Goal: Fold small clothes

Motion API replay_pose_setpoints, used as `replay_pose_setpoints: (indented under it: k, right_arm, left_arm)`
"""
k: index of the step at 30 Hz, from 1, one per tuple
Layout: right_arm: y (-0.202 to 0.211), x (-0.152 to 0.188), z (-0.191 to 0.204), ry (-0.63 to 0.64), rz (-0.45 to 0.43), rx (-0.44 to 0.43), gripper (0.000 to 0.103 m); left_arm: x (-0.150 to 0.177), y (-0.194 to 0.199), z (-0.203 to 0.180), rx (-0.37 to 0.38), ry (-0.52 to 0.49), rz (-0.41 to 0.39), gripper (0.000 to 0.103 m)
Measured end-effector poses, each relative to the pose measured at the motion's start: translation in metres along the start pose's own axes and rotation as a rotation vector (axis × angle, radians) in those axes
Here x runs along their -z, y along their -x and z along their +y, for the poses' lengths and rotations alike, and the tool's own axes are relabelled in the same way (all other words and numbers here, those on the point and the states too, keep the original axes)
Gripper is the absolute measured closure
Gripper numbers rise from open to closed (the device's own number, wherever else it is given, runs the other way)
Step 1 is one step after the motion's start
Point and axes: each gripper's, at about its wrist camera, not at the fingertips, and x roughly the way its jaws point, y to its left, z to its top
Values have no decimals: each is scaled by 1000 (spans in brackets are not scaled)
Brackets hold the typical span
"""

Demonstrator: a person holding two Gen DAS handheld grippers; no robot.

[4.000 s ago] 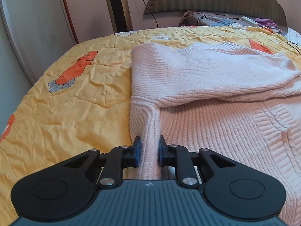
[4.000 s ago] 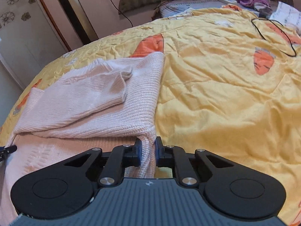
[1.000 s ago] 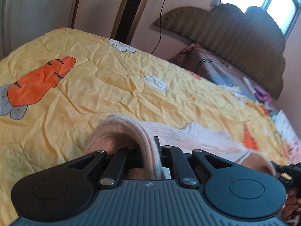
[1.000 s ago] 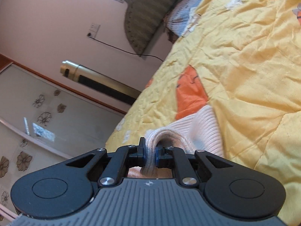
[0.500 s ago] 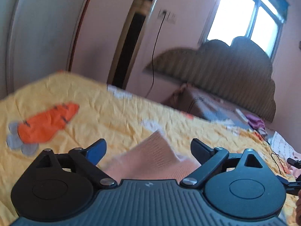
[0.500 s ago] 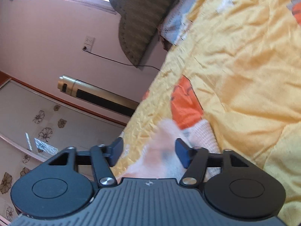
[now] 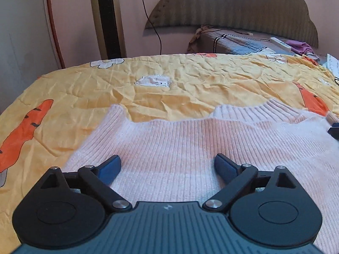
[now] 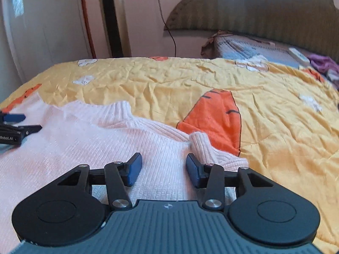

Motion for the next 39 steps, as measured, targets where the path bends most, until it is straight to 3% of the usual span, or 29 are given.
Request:
replay_pose_setpoints:
  k: [2,8,12,14,15,16,18,20,22,24,26,28,32,34,39]
  right_arm:
    - [-3,1,-10,-49,-6,-31,52]
    - [-1,7,-1,-36,-36,-4,50]
    - [28,14,4,-104,-129,65,45]
    - [59,20,5,-189,-199,84,25]
    - [76,26,3,-240,-229,51,20]
    - [93,33,0,-291,-246,-1,15]
    - [121,50,-4,-378,-249,-98,14]
    - [151,76,-11,-487,-257,-162,13]
    - [172,111,-21,-627,-267,-239,12]
    - [183,149,-27,-785,-262,-278,12]
    - [186,181,-28,-921,-244,-298,15]
    - [185,200,-23,-971,-216,-311,15]
    - [176,198,-8,-889,-166,-266,13]
    - [170,193,-5,-897,-169,-249,12]
    - [150,175,-6,-923,-224,-153,11]
  left_arm:
    - [1,0,1,8,4,-2,4]
    - [4,2,-3,-12,-4,-39,4]
    - [5,11,0,-11,7,-54,5]
    - [7,27,2,-16,20,-69,5]
    - [9,39,5,-13,35,-81,5]
    - [14,58,10,5,68,-110,5]
    - [34,101,27,65,192,-196,5]
    - [66,139,54,119,404,-260,5]
    - [106,164,77,154,651,-235,5]
    - [141,176,89,171,835,-181,5]
    - [163,178,92,188,938,-125,5]
    - [170,176,91,223,974,-98,5]
    - [162,159,93,263,1027,-81,5]
    - [155,152,94,230,1058,-88,5]
    - [137,135,84,179,992,-100,5]
